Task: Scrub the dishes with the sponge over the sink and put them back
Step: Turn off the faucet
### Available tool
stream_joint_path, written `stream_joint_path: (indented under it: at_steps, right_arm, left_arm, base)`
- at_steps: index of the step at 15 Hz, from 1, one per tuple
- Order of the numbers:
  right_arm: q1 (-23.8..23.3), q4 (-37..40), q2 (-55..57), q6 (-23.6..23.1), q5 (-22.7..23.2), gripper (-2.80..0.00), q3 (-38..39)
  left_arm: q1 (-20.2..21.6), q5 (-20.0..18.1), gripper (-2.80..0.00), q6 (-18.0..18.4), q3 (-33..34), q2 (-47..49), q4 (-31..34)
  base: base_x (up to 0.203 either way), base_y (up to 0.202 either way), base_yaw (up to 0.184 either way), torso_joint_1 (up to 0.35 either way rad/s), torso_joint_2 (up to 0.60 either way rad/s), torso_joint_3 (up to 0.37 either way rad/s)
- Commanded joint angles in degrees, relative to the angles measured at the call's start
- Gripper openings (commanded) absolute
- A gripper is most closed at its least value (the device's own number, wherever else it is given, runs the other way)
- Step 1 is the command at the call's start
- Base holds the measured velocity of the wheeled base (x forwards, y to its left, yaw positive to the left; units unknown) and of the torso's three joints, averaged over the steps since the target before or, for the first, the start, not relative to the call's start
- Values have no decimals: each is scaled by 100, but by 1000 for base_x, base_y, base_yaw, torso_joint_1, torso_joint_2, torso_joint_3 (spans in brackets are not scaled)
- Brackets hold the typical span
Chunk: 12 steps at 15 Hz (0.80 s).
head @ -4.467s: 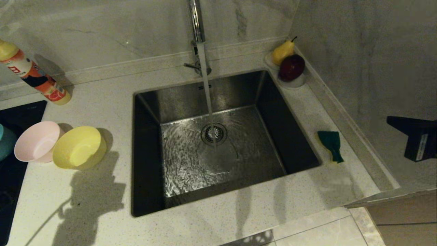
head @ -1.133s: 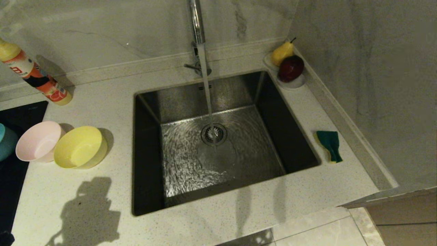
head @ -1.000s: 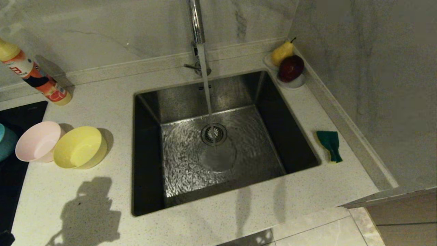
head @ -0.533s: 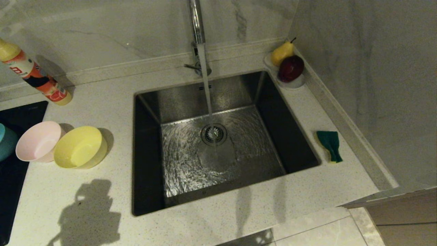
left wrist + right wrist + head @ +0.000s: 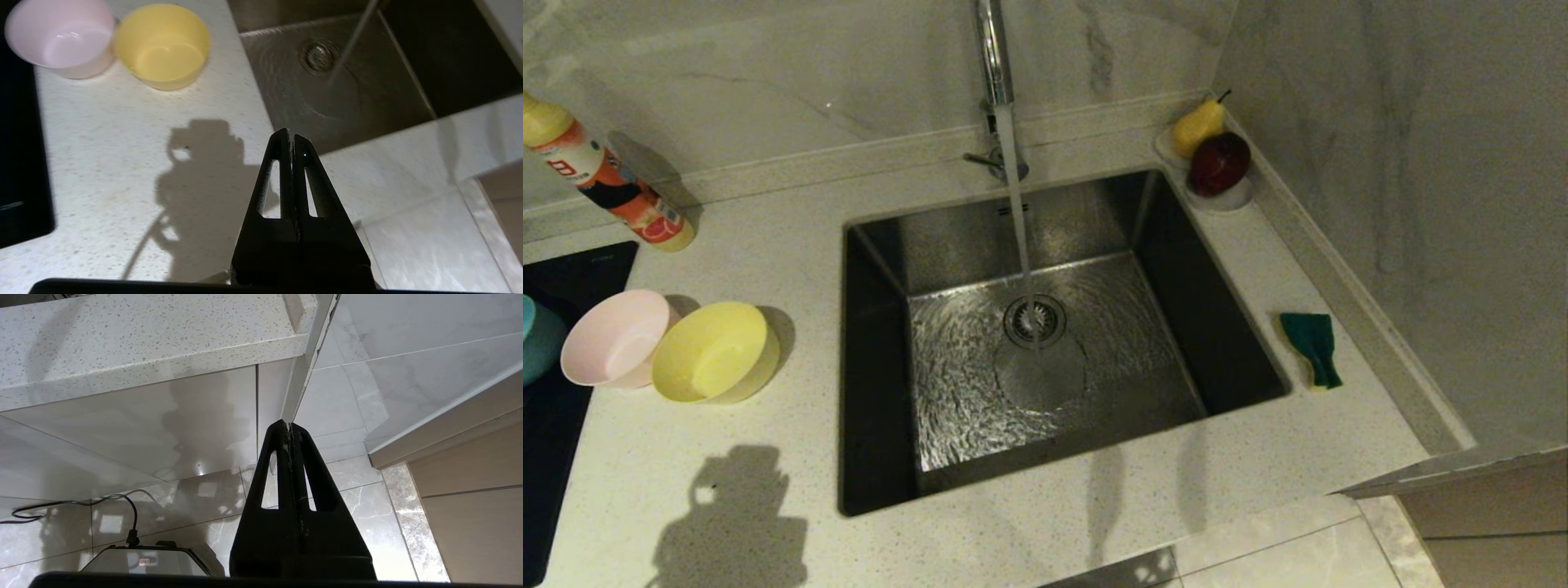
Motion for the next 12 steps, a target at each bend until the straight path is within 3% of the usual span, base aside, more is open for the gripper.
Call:
stream_joint_path:
  at_steps: [1, 3, 7, 12]
  right_arm:
    - [0, 7, 14, 2, 0, -280, -1]
    - [0, 6, 14, 2, 0, -280, -1]
    - [0, 5, 14, 2, 0, -280, -1]
    - [0, -1, 14, 2, 0, -280, -1]
  left_arm:
    - [3, 320, -280, -22, -15, -143, -21]
    - [-29, 881, -280, 47, -79, -160, -1]
    - [-417, 1313, -280, 473, 197, -799, 89]
    - [-420, 1557, -280, 510, 1593, -1739, 112]
  base:
    - [0, 0, 0, 0, 0, 0]
    - [0, 0, 0, 0, 0, 0]
    - [0, 0, 0, 0, 0, 0]
    - [0, 0, 0, 0, 0, 0]
